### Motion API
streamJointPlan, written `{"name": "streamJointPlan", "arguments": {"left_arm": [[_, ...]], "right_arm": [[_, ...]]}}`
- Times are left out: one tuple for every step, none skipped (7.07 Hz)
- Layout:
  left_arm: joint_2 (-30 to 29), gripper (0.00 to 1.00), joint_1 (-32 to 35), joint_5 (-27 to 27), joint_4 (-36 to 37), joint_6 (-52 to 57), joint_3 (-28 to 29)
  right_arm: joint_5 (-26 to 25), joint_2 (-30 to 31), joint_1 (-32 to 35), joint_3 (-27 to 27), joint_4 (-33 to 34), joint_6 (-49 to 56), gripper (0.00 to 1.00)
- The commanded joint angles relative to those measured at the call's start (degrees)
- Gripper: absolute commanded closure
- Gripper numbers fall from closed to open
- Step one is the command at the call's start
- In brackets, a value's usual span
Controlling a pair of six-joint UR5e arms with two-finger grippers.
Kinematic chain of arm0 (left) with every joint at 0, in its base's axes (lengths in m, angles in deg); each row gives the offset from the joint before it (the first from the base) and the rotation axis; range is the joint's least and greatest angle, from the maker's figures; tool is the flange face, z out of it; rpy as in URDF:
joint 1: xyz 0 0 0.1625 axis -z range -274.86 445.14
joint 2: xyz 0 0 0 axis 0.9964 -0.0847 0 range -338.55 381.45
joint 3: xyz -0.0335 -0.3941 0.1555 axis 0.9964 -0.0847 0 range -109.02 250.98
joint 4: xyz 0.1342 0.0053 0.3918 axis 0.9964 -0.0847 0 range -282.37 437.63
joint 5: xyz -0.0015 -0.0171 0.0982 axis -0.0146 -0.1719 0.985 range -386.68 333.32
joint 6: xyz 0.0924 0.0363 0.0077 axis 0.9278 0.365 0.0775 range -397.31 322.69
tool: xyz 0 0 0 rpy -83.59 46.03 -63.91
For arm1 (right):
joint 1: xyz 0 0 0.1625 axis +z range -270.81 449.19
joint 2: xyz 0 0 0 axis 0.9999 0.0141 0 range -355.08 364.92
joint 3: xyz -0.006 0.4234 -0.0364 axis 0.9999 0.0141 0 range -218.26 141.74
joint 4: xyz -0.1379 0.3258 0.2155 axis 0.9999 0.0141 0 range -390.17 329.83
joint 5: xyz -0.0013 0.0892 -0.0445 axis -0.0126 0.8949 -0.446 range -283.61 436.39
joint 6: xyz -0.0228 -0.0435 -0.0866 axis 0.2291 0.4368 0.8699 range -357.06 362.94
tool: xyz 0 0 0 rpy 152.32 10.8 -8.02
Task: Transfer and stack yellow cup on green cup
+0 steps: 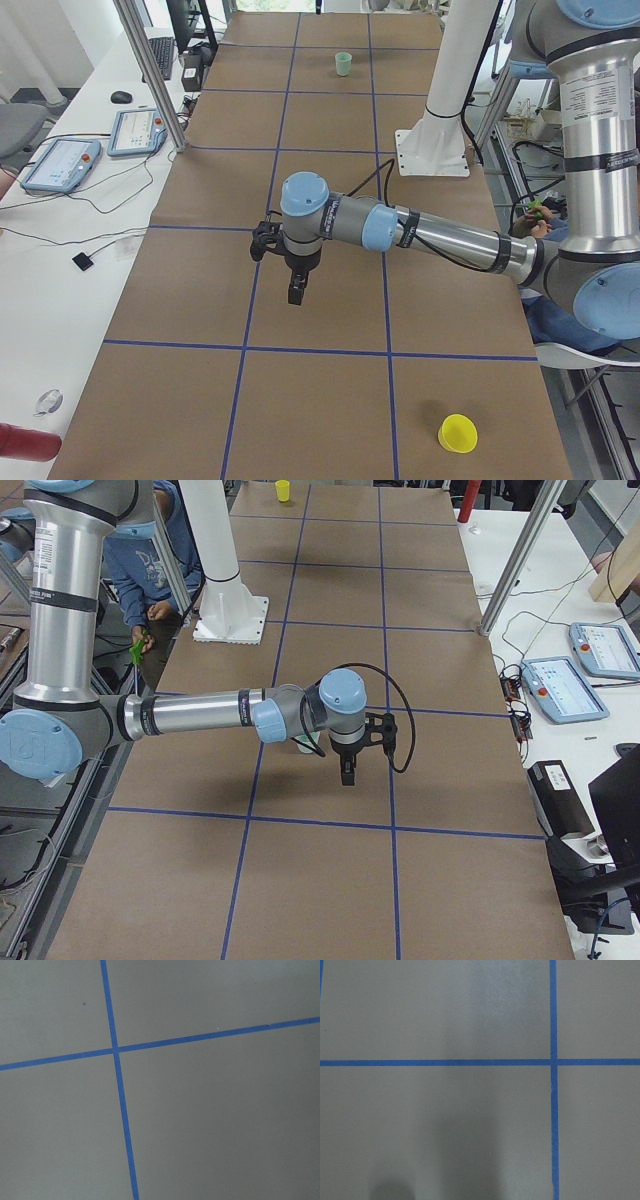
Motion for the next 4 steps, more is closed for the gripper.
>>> {"name": "streamJointPlan", "arguments": {"left_arm": [[-0.57, 0.0, 0.86, 0.16, 0.17, -0.17, 0.04], [0.21, 0.0, 0.95, 0.43, 0.09, -0.08, 0.65], [1.26, 0.0, 0.95, 0.26, -0.17, -0.17, 0.39], [1.62, 0.0, 0.87, 0.25, -0.26, -0.17, -0.13]], "right_arm": [[-0.86, 0.06, -0.06, -0.28, 0.22, -0.09, 0.0], [-0.86, 0.06, -0.06, -0.19, 0.49, -0.09, 0.0], [-0.77, -0.03, -0.06, -0.28, 0.58, -0.09, 0.0], [-0.86, -0.03, -0.15, -0.19, 0.58, -0.17, 0.0]]}}
